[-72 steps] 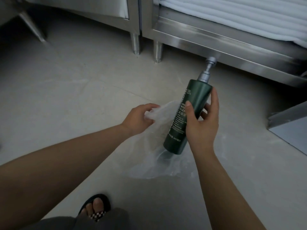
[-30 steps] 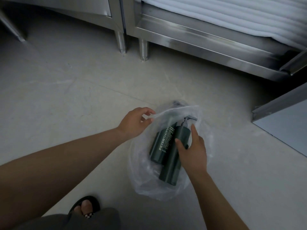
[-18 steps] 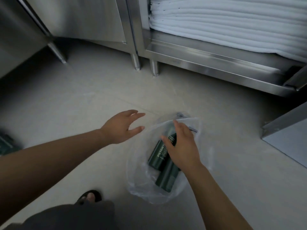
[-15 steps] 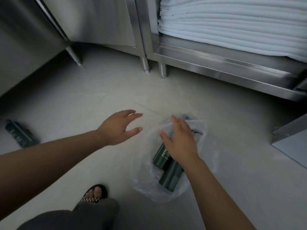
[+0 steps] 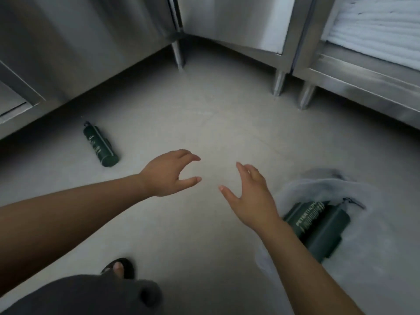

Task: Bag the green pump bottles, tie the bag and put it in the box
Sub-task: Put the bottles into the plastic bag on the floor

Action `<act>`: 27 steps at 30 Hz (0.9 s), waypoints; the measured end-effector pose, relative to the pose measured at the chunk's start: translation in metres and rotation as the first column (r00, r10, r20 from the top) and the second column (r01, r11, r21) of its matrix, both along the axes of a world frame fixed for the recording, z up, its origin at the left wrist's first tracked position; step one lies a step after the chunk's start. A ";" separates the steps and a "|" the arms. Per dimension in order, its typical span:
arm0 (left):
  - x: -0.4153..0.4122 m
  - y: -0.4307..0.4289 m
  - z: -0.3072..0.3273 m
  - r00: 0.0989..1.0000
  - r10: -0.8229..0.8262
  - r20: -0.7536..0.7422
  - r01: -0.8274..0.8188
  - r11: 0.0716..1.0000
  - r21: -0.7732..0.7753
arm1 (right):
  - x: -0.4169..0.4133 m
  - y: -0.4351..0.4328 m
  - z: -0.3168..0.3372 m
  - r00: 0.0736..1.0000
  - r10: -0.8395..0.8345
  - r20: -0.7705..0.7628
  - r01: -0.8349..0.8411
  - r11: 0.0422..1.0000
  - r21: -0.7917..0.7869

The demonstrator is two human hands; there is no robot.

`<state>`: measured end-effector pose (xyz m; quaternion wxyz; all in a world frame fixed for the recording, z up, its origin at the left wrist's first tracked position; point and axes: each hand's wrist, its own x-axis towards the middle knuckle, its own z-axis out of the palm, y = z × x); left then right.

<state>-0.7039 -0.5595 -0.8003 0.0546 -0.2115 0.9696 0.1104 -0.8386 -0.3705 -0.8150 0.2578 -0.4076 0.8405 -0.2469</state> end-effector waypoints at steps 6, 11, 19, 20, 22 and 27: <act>0.065 -0.080 -0.032 0.992 0.119 0.035 -0.121 0.989 0.086 | 0.047 -0.083 -0.020 0.992 0.114 -0.060 -0.106 0.986 0.130; 0.104 -0.138 -0.052 0.987 0.160 -0.003 -0.159 0.981 0.106 | 0.089 -0.166 -0.040 0.966 0.230 -0.117 -0.209 0.963 0.170; 0.152 -0.208 -0.088 0.919 0.375 -0.118 -0.367 0.927 0.081 | 0.137 -0.261 -0.081 0.939 0.326 -0.106 -0.296 0.927 0.230; 0.156 -0.213 -0.094 0.910 0.395 -0.124 -0.388 0.918 0.082 | 0.140 -0.268 -0.086 0.937 0.331 -0.110 -0.299 0.924 0.238; 0.164 -0.223 -0.105 0.897 0.427 -0.114 -0.422 0.904 0.068 | 0.143 -0.278 -0.097 0.932 0.342 -0.116 -0.304 0.916 0.261; 0.172 -0.243 -0.121 0.833 0.539 -0.124 -0.536 0.842 0.058 | 0.148 -0.284 -0.118 0.936 0.335 -0.112 -0.287 0.907 0.308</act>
